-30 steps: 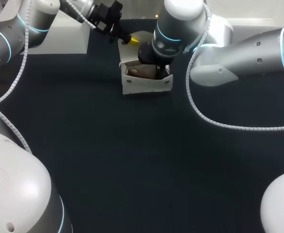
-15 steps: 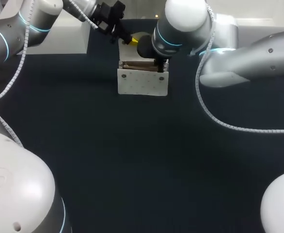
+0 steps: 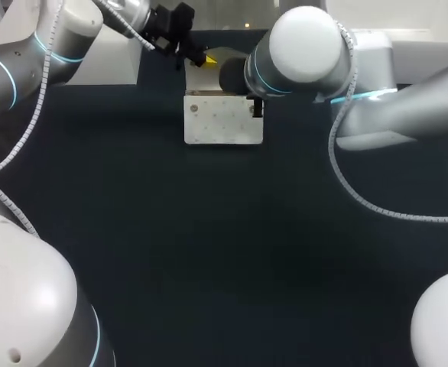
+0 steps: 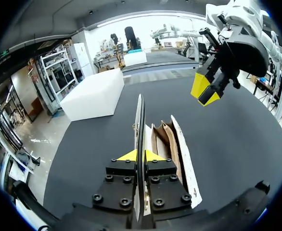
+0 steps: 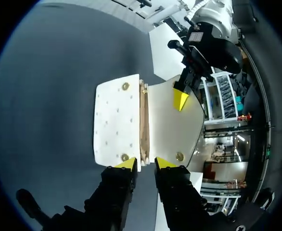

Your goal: Pick up the bag, open it, inspect its contents, close it, and place it on the opposite side

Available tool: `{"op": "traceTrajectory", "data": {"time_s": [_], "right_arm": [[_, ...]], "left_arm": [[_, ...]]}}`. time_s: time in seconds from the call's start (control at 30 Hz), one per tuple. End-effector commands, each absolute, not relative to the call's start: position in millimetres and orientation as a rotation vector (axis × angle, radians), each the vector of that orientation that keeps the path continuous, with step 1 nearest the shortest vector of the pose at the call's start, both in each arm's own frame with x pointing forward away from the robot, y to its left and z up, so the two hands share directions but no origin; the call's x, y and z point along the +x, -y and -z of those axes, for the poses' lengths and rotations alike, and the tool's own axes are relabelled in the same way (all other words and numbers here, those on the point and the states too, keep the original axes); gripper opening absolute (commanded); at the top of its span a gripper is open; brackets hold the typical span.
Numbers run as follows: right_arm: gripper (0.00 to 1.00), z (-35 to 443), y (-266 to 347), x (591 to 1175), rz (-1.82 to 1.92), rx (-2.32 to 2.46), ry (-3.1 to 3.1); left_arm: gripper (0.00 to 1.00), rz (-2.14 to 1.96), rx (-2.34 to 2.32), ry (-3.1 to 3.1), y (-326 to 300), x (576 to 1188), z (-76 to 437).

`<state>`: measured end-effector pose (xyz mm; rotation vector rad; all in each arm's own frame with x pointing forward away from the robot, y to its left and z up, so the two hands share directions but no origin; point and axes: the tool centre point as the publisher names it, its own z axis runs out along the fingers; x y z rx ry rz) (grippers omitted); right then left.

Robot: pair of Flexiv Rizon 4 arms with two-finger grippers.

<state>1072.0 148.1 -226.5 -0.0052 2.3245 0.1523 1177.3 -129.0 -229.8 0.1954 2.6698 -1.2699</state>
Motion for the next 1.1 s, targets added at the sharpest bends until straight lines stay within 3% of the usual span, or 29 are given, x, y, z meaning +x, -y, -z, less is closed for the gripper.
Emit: {"op": "traceTrajectory", "data": {"time_s": [0.03, 0.13, 0.3, 0.67, 1.1], "right_arm": [[0.24, 229, -147, 1065, -0.142, 0.005, -2.297], [0.23, 233, -145, 1063, -0.137, 0.010, -2.307], [0.00, 242, -145, 1059, -0.143, 0.011, -2.327], [0.00, 287, -155, 1048, -0.216, 0.041, -2.408], [0.00, 287, -155, 1048, -0.216, 0.041, -2.408]], "left_arm": [[0.00, 1.250, 0.210, -2.644, 135, 1183, 244], [0.00, 1.231, 0.220, -2.621, 135, 1183, 254], [0.00, 1.180, 0.277, -2.569, 133, 1179, 266], [0.00, 1.179, 0.286, -2.585, 129, 1184, 292], [0.00, 1.179, 0.286, -2.585, 129, 1184, 292]]}}
